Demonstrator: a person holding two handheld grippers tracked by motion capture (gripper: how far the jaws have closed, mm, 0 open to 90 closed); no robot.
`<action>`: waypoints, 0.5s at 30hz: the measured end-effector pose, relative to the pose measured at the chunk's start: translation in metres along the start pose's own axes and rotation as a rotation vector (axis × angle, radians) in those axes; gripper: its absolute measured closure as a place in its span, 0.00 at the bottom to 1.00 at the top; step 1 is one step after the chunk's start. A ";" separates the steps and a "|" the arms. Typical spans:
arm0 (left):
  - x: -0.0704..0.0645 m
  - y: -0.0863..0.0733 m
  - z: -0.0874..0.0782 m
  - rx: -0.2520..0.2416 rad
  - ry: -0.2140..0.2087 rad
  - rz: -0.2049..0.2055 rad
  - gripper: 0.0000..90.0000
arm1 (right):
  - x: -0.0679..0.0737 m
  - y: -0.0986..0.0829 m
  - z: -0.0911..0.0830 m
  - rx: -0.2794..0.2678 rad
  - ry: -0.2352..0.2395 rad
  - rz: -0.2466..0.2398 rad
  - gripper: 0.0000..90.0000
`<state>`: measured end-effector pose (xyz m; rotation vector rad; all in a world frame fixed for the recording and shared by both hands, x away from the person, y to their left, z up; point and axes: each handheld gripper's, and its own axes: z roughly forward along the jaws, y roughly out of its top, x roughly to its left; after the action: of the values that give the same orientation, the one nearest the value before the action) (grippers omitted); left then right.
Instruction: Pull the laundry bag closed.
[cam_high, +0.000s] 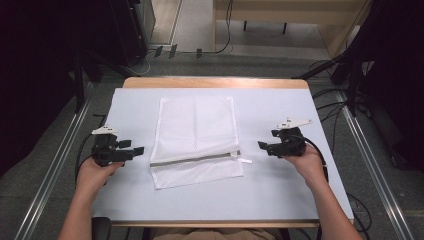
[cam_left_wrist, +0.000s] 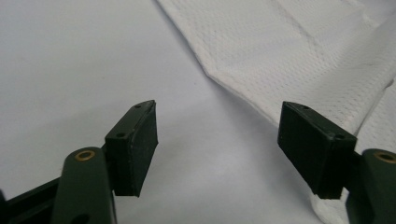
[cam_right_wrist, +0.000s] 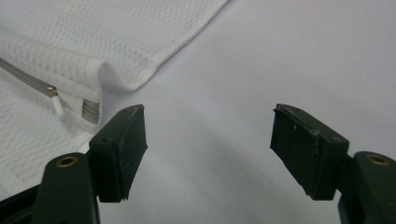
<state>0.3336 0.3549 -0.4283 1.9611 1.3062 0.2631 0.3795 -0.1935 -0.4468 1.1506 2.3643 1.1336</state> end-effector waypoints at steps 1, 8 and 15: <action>0.000 0.000 0.000 -0.003 0.004 -0.005 0.32 | -0.001 -0.001 0.001 0.002 -0.003 -0.006 0.30; 0.001 -0.001 0.004 0.017 0.024 0.000 0.31 | -0.005 -0.003 0.004 0.022 -0.004 0.005 0.27; 0.001 -0.002 0.007 0.018 0.038 -0.013 0.28 | -0.007 -0.004 0.006 0.036 -0.006 0.006 0.27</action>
<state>0.3369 0.3532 -0.4345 1.9703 1.3499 0.2844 0.3852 -0.1971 -0.4544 1.1728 2.3875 1.0914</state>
